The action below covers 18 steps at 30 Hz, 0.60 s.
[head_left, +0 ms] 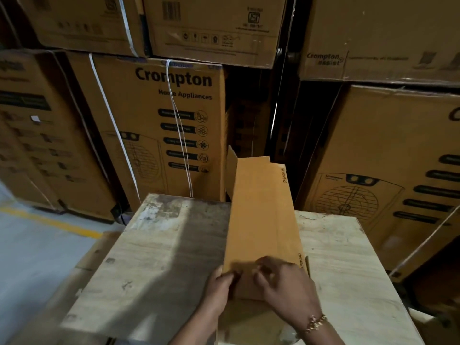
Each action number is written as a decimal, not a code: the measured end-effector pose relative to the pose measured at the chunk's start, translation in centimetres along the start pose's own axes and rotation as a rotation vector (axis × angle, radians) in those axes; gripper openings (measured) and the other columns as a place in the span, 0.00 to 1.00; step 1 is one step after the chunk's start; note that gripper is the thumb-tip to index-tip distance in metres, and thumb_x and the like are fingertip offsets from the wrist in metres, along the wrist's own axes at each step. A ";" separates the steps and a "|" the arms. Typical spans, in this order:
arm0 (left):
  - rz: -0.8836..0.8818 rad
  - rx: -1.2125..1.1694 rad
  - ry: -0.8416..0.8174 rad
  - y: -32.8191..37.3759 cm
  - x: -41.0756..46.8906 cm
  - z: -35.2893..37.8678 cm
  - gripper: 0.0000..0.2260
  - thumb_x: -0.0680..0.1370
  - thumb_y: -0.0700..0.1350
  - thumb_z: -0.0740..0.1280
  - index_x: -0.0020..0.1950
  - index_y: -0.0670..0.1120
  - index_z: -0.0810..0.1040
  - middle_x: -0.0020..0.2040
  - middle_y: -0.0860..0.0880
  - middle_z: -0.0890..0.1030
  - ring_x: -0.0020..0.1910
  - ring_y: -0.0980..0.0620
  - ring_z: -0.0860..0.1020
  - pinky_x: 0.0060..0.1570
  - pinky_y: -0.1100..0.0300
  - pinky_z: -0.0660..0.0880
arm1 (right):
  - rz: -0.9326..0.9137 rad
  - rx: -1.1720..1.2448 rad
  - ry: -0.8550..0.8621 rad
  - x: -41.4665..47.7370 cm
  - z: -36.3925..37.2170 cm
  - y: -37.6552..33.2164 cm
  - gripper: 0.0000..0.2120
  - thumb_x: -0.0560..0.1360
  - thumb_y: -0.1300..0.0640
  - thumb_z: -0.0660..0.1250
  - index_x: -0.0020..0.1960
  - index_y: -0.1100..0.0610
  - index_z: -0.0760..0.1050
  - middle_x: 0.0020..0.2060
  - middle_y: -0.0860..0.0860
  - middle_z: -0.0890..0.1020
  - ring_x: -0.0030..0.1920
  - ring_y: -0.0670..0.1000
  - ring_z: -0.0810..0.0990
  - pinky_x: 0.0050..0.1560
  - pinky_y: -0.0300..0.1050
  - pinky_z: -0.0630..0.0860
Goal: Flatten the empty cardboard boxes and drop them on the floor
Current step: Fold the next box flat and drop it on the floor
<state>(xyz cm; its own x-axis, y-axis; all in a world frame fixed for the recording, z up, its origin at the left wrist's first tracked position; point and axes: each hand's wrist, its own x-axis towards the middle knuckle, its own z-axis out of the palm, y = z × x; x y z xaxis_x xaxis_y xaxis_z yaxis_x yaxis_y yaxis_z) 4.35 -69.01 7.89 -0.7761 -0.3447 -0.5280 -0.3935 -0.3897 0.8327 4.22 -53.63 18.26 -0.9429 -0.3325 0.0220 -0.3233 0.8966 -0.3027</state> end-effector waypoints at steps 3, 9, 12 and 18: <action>0.063 -0.009 0.109 0.3 1.2 -2.1 0.28 0.74 0.46 0.75 0.70 0.37 0.72 0.65 0.42 0.77 0.65 0.44 0.75 0.60 0.56 0.69 | 0.203 0.095 0.053 0.1 1.6 3.8 0.35 0.71 0.31 0.62 0.75 0.41 0.59 0.73 0.41 0.66 0.69 0.47 0.70 0.65 0.48 0.72; 0.206 0.101 0.162 0.0 1.0 -1.7 0.20 0.69 0.63 0.73 0.46 0.46 0.84 0.44 0.49 0.85 0.48 0.49 0.83 0.48 0.57 0.75 | 0.521 1.123 -0.191 -1.6 3.3 4.8 0.47 0.59 0.31 0.71 0.74 0.46 0.65 0.63 0.46 0.77 0.57 0.44 0.77 0.68 0.57 0.71; 0.201 0.138 0.089 1.2 0.5 -0.5 0.23 0.67 0.69 0.71 0.43 0.49 0.82 0.40 0.55 0.84 0.42 0.57 0.81 0.44 0.59 0.77 | 0.479 1.142 -0.091 -1.9 2.7 4.9 0.52 0.53 0.30 0.71 0.74 0.44 0.64 0.60 0.45 0.78 0.57 0.47 0.78 0.56 0.50 0.77; -0.160 -0.149 0.000 -0.3 1.3 -1.8 0.20 0.80 0.57 0.63 0.52 0.42 0.85 0.43 0.44 0.86 0.47 0.43 0.82 0.50 0.51 0.79 | 0.336 0.786 -0.112 -2.1 2.0 3.6 0.51 0.61 0.21 0.64 0.78 0.34 0.48 0.77 0.38 0.55 0.76 0.47 0.58 0.75 0.55 0.59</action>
<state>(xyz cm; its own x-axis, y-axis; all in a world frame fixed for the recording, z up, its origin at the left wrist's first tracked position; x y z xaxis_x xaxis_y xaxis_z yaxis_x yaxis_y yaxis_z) 4.34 -70.93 6.68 -0.7095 -0.2681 -0.6517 -0.4348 -0.5612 0.7042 5.26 -50.31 15.22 -0.9516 -0.1499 -0.2682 0.1598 0.5040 -0.8488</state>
